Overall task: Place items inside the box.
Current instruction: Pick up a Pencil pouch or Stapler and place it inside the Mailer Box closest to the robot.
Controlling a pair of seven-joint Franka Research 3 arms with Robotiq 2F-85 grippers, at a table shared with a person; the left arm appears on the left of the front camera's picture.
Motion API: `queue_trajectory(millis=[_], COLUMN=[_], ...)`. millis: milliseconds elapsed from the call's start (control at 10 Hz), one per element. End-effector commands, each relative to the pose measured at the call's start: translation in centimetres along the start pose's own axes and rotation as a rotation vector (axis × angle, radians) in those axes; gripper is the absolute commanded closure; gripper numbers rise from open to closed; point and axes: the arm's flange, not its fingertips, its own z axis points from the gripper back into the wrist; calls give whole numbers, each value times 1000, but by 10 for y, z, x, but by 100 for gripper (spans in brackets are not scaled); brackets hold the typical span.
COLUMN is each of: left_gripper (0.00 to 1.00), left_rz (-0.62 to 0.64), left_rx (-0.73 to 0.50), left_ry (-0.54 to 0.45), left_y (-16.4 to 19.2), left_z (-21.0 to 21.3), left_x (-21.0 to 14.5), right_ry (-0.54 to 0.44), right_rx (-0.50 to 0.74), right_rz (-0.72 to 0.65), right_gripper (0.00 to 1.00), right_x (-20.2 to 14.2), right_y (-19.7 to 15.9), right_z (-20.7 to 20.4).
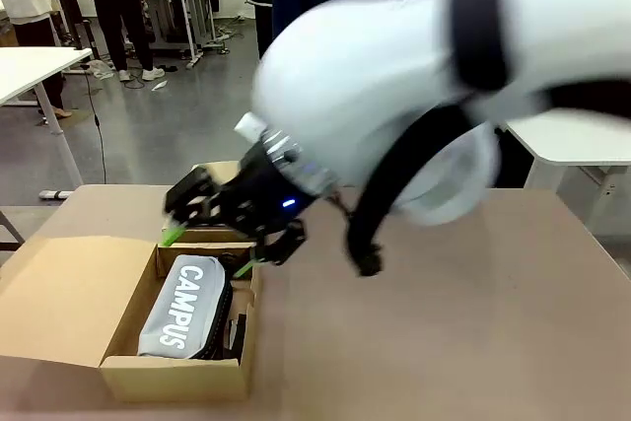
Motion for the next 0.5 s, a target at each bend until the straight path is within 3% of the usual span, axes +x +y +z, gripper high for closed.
queue_trajectory(millis=[0, 100, 200, 300, 400], left_gripper=[0, 0, 0, 0, 0], left_rz=[-16, -16, -16, -16, -16], left_rx=[-25, -25, -25, -25, -25], left_ry=[-10, -10, -10, -10, -10], left_y=[-2, -2, -2, -2, -2], left_z=[0, 0, 0, 0, 0], left_x=[1, 1, 1, 1, 1], right_ry=[-17, -39, -2, 51, 51], right_rx=[126, 175, 275, 465, 553], right_rz=[-44, -44, 40, 221, 214], right_gripper=[0, 0, 0, 0, 0], right_x=[-52, -62, -78, -95, -107], right_y=[-92, -110, -136, -166, -197], right_z=[89, 108, 134, 166, 193])
